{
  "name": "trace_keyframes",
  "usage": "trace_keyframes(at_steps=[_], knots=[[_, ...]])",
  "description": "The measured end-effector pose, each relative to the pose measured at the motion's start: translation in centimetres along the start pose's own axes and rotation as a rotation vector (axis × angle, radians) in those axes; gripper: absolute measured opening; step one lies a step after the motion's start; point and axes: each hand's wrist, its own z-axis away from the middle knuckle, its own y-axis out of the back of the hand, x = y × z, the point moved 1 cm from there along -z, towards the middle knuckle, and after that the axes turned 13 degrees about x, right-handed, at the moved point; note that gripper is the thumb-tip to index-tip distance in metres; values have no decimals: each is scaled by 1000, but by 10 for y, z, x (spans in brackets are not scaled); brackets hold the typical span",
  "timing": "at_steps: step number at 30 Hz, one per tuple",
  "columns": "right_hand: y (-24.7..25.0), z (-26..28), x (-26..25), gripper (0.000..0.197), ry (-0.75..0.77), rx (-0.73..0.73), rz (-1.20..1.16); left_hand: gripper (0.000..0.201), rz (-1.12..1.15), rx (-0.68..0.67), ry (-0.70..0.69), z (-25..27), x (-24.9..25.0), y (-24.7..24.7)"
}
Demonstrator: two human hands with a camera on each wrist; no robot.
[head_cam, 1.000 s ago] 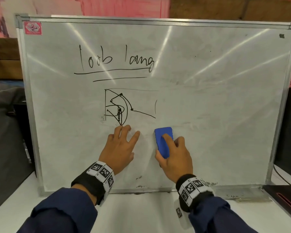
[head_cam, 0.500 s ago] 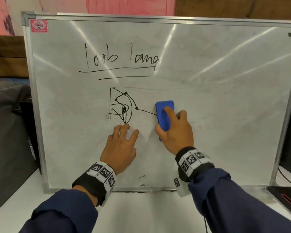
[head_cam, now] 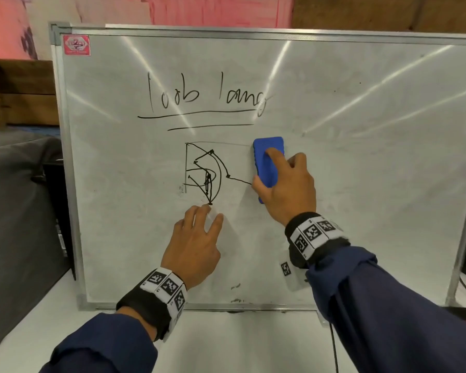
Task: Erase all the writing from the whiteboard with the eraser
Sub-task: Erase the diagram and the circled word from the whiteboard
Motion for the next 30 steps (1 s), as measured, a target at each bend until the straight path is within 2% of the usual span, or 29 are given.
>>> trace_keyframes(at_steps=[3, 4, 7, 8, 11, 12, 15, 19, 23, 26, 27, 29, 30], knots=[[-4, 26, 7, 54, 192, -82, 45, 69, 0, -5, -1, 2, -2, 0], [-4, 30, 14, 53, 196, -79, 52, 68, 1, -6, -4, 1, -2, 1], [1, 27, 35, 52, -61, 32, 14, 67, 3, 3, -7, 1, -3, 1], [2, 27, 36, 52, -57, 33, 13, 67, 6, 4, -5, 1, -4, 1], [-2, 42, 30, 50, 249, -104, 50, 67, 16, 2, 5, 2, -4, 1], [-3, 43, 33, 50, 262, -120, 59, 67, 20, 0, 10, 2, -3, 1], [1, 40, 45, 52, 42, -39, 24, 66, 15, -11, 10, 3, -3, 1], [1, 54, 43, 50, 242, -138, 48, 67, 20, -14, 20, 6, -3, 0], [1, 56, 47, 52, 85, -92, 2, 67, 9, 0, 23, 6, -1, -1], [-3, 66, 39, 51, 239, -164, 25, 67, 10, 1, 19, 6, -2, 0], [-4, 66, 40, 51, 223, -167, 24, 67, 13, 0, 19, 6, -2, 1], [-3, 62, 40, 52, 80, -106, -3, 67, 15, -1, 17, 6, -3, 0], [-5, 62, 37, 52, 61, -88, -13, 67, 14, -3, 17, 7, -3, 0]])
